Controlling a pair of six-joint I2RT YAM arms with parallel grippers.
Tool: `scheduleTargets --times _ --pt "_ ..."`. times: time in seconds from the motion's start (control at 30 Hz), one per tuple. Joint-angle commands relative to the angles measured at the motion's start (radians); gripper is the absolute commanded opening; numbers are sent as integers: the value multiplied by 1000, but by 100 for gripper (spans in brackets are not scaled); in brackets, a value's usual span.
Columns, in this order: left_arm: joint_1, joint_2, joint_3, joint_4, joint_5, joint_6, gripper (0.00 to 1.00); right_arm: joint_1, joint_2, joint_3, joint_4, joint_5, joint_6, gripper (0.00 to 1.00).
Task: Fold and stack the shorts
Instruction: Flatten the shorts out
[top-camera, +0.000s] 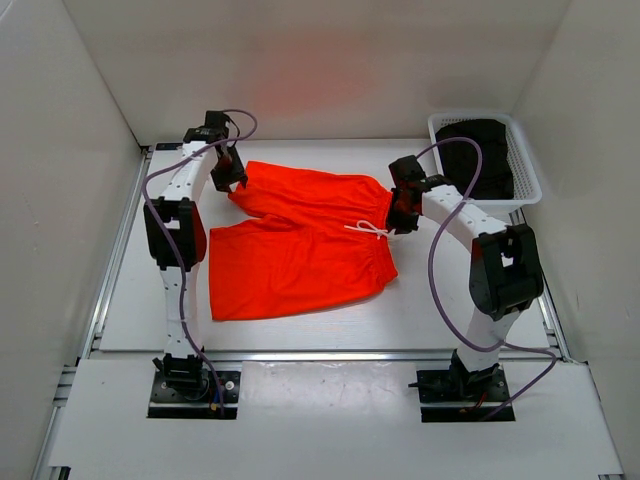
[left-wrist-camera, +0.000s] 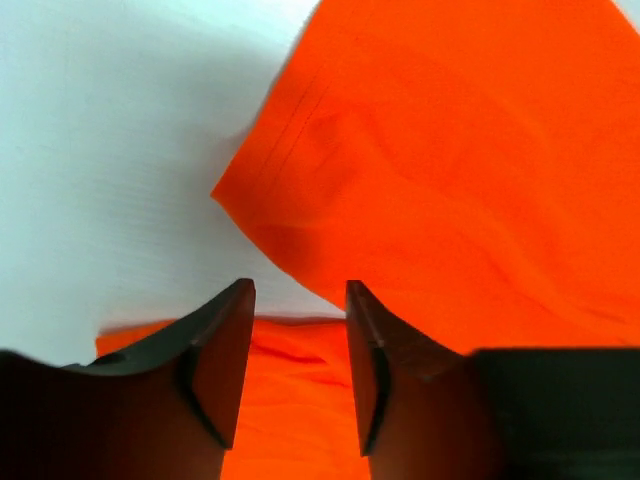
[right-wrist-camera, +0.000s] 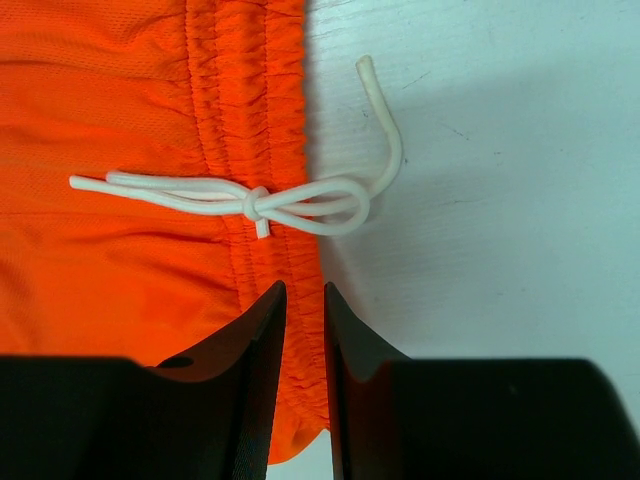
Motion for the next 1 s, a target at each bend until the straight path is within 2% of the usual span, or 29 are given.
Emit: scheduleTargets --times 0.0,0.03,0.07,0.1,0.17,0.27,0.3,0.37,0.4,0.47,0.7,0.77,0.8,0.83,0.87,0.97 --pt "-3 -44 -26 -9 -14 -10 56 5 -42 -15 11 -1 -6 27" --pt "-3 -55 -43 -9 -14 -19 66 5 -42 -15 11 -1 -6 27" --pt "-3 -64 -75 -9 -14 -19 83 5 -42 -15 11 -1 -6 27" --pt "-3 -64 -90 0 -14 -30 87 5 -42 -15 11 -1 -6 27" --pt "-3 -64 -113 19 -14 -30 87 5 -33 -15 11 -10 -6 27" --pt "-3 -18 -81 19 -14 -30 75 5 -32 -6 11 -10 -6 27" --pt "-3 -7 -72 19 -14 -30 61 5 -32 -6 11 -10 -6 27" --pt "-3 22 -32 7 -14 -30 46 5 -32 -6 11 -10 -6 27" --pt "6 22 -17 7 -24 -30 29 5 -32 -6 11 -10 -6 27" --pt "6 31 4 -3 -24 -21 12 5 -32 -6 11 -10 -15 27" --pt "6 19 63 -23 -90 -2 10 5 -23 3 11 -10 -15 27" --pt "18 -1 32 -13 -75 -2 39 5 -23 3 11 -10 -15 27" --pt "29 -1 9 2 -63 -2 50 5 -23 3 11 -10 -15 27" --pt "29 -13 -27 14 -63 -2 68 5 -14 3 11 -10 -15 27" --pt "29 -14 -38 14 -52 -2 71 5 -14 3 11 -10 -15 27" --pt "40 -1 -38 23 -37 -2 70 5 -14 3 11 -10 -15 27"
